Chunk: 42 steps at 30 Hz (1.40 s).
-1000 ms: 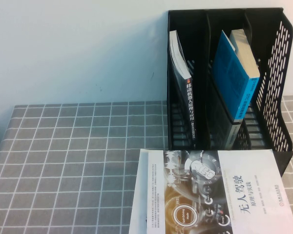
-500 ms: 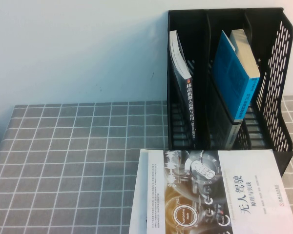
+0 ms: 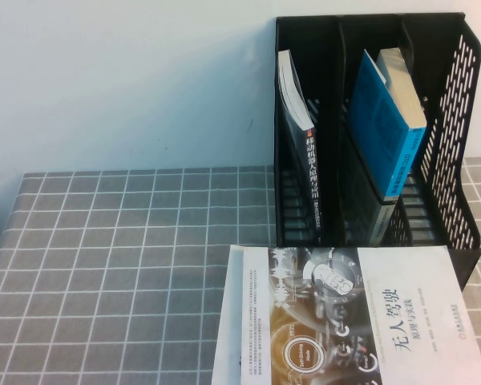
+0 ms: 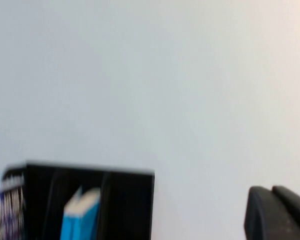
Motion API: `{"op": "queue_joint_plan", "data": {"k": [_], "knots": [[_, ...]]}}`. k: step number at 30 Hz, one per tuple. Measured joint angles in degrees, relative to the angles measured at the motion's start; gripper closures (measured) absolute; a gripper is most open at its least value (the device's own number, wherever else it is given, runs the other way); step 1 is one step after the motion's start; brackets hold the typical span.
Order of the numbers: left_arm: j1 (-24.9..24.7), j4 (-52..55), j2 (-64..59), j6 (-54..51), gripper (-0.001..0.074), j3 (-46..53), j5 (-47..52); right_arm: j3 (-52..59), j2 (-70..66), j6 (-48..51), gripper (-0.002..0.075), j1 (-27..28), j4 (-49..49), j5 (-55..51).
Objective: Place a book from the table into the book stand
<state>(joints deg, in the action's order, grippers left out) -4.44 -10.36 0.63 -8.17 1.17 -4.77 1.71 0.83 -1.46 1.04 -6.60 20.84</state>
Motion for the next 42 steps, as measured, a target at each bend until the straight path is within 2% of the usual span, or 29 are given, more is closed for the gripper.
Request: {"op": "queue_joint_plan", "data": {"k": [4,7,13,18,21,26,33,36,42], "knots": [[0.00,-0.71,0.00,0.22,0.0735,0.00,-8.46,0.00,0.00,0.00,0.0729,0.00,-0.09,14.49],[0.00,-0.88,0.00,0.22,0.0735,0.00,-14.31,0.00,0.00,0.00,0.0729,0.00,-0.14,19.79],[0.00,-1.66,0.00,1.22,0.0735,0.00,-18.13,0.00,0.00,0.00,0.0729,0.00,1.03,20.68],[0.00,-5.76,0.00,9.03,0.0735,0.00,-17.01,0.00,0.00,0.00,0.0729,0.00,2.61,19.68],[0.00,-6.54,0.02,10.70,0.0735,-2.13,-6.48,-2.82,0.00,-2.28,0.0729,0.00,2.61,9.97],[0.00,-6.69,-3.33,11.05,0.0735,-14.99,18.30,-16.40,-0.75,-5.26,0.0729,0.00,2.82,-22.75],[0.00,-9.77,-19.71,11.13,0.0735,-28.54,37.71,-30.55,-14.75,-4.46,0.0729,0.00,5.80,-50.99],[0.00,-20.92,-27.01,6.46,0.0735,-30.00,39.14,-32.34,-23.30,2.47,0.0729,0.00,10.73,-55.42],[0.00,-53.51,-43.22,-21.46,0.0735,-30.00,43.83,-32.42,-44.12,24.63,0.0729,0.00,29.50,-57.56]]}}
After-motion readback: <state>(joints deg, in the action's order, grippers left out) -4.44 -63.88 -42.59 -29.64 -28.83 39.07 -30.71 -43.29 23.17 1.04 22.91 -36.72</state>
